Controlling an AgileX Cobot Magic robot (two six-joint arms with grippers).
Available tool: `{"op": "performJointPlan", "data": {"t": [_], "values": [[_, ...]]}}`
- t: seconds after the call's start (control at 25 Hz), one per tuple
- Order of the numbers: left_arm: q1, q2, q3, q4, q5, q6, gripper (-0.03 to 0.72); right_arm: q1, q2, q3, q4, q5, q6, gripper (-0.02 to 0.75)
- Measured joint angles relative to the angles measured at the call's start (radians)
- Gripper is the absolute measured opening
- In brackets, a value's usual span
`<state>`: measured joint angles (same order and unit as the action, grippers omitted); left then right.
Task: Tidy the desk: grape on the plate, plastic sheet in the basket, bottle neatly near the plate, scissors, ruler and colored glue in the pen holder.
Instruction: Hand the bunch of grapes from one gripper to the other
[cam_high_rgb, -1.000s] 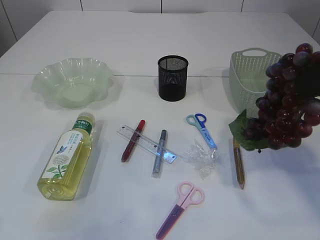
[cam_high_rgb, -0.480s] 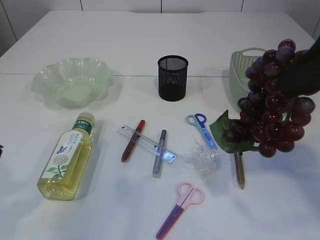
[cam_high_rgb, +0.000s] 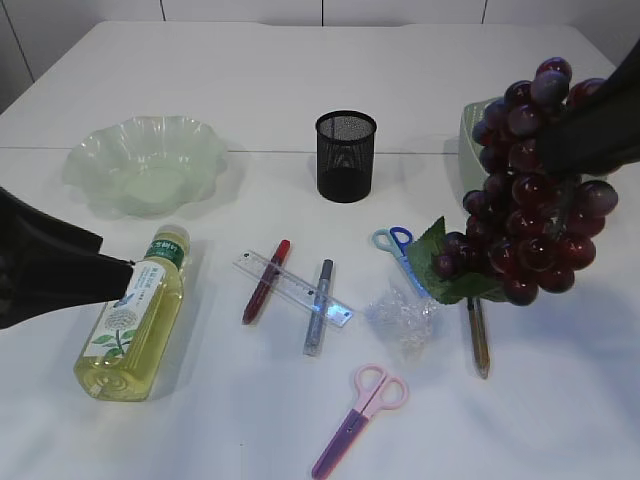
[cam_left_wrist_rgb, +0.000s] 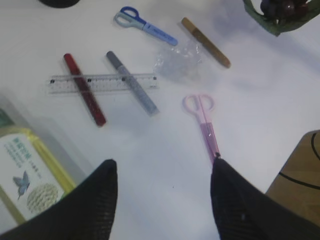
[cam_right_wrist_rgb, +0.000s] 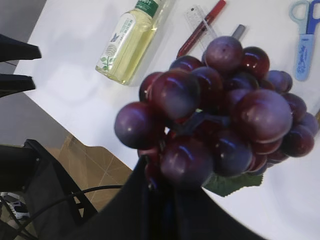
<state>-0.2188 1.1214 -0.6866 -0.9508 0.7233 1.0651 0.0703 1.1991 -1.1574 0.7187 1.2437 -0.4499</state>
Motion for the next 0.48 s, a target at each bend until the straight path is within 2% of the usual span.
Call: {"op": "performJointPlan", "data": {"t": [0.12, 0.28, 0.48], "values": [[0.000, 0.070, 0.000, -0.117, -0.006, 0.157, 0.438, 0.016, 0.000, 0.000, 0.019, 0.000, -0.036, 0.059], [-0.002, 0.145, 0.000, -0.260, -0.016, 0.303, 0.438, 0.097, 0.007, 0.000, 0.022, 0.000, -0.086, 0.059], [-0.004, 0.156, -0.033, -0.337, -0.022, 0.360, 0.440, 0.180, 0.032, 0.000, 0.038, -0.051, -0.124, 0.059]]}}
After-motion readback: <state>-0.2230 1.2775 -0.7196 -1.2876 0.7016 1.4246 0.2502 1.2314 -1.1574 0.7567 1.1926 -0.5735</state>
